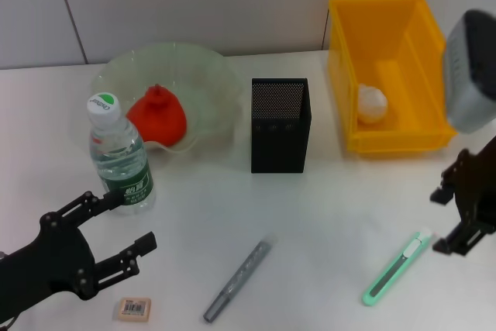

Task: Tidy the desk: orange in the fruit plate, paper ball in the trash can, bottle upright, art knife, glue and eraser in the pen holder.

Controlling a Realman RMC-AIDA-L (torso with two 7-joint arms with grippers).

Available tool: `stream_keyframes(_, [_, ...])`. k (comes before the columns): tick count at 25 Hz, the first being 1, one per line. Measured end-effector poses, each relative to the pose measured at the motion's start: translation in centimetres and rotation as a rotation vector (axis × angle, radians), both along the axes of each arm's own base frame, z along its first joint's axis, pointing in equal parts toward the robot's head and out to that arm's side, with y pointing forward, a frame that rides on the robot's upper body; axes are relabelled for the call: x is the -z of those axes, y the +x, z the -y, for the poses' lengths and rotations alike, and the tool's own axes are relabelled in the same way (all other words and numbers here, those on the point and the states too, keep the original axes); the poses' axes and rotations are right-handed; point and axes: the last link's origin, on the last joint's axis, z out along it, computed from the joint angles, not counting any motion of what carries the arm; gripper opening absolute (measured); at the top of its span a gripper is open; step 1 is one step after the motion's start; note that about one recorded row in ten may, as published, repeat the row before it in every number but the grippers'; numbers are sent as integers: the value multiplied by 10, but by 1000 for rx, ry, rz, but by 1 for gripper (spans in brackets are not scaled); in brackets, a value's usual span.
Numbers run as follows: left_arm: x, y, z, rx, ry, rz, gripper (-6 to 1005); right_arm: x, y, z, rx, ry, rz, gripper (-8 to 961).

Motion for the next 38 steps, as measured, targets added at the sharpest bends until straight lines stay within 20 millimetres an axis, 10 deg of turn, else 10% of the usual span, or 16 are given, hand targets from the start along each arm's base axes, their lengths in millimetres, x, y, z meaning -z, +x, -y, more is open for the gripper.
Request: stream_keyframes(38, [6,6,-4,5,26,9,809,35,9,-8,-52,-105,86,765])
